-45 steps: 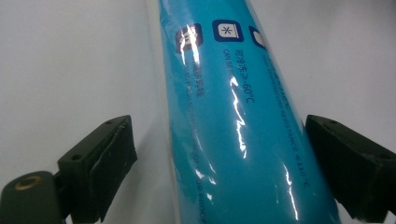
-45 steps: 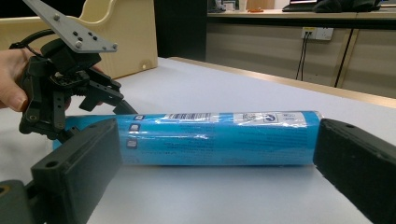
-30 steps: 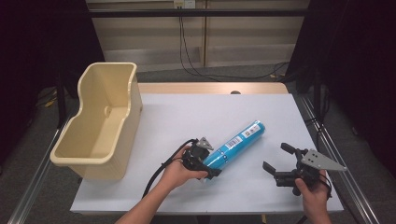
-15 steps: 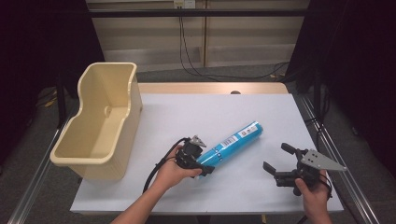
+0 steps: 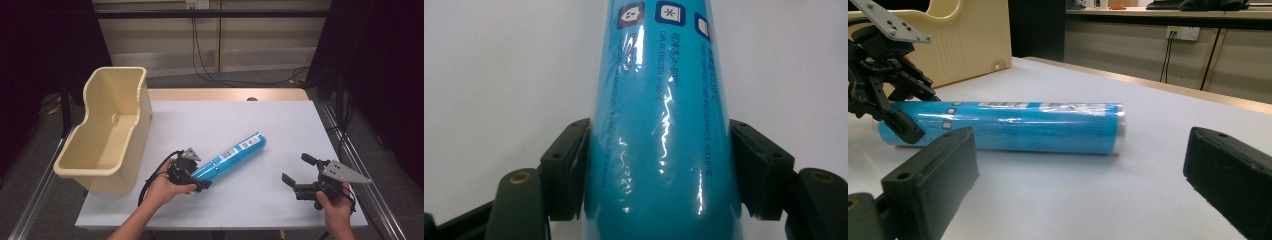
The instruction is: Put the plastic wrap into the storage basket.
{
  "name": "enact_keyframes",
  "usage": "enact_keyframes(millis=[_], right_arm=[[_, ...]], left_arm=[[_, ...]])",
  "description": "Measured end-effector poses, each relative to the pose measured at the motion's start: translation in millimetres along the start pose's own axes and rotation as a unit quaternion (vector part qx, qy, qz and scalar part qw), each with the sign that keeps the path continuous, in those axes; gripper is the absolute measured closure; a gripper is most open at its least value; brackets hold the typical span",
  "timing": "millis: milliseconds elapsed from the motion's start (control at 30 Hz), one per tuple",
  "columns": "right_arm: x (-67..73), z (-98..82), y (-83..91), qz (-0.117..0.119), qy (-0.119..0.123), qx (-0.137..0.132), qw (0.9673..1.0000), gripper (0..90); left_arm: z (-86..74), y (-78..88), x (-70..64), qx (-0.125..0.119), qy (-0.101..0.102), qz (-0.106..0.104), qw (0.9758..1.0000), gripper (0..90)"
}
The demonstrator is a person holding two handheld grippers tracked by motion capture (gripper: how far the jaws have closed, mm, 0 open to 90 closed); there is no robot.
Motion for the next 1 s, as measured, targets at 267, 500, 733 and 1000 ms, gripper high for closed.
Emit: enact_keyframes(millis=[267, 500, 733, 1000], right_arm=[[1.3, 0.1, -1.1, 0.001, 0.000, 0.002, 1.0000, 0.5], [1.7, 0.0, -1.6, 0.000, 0.000, 0.001, 1.0000, 0.5], [1.6, 0.5, -1.3, 0.001, -0.002, 0.000, 1.0000, 0.5], [2.2, 0.5, -2.7, 0.002, 0.001, 0.001, 1.0000, 0.5]], left_arm=[[-23.4, 24.0, 4.6, -0.005, 0.011, 0.015, 0.9998, 32.2], [-37.7, 37.2, 5.6, -0.009, 0.016, 0.022, 0.9996, 32.2], [-41.2, 40.0, 6.1, -0.013, 0.018, 0.022, 0.9995, 32.0], [-35.5, 44.5, 6.5, -0.026, 0.021, 0.020, 0.9993, 30.6]])
Point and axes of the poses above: each handheld gripper's, and its own axes: y roughly backward along the jaws, z roughly out of its top, x roughly to its left, the point moved 1 cm from there along -y, roughly forward along the jaws, and after that the axes turned 12 degrees about -z, right-handed, at the moved point
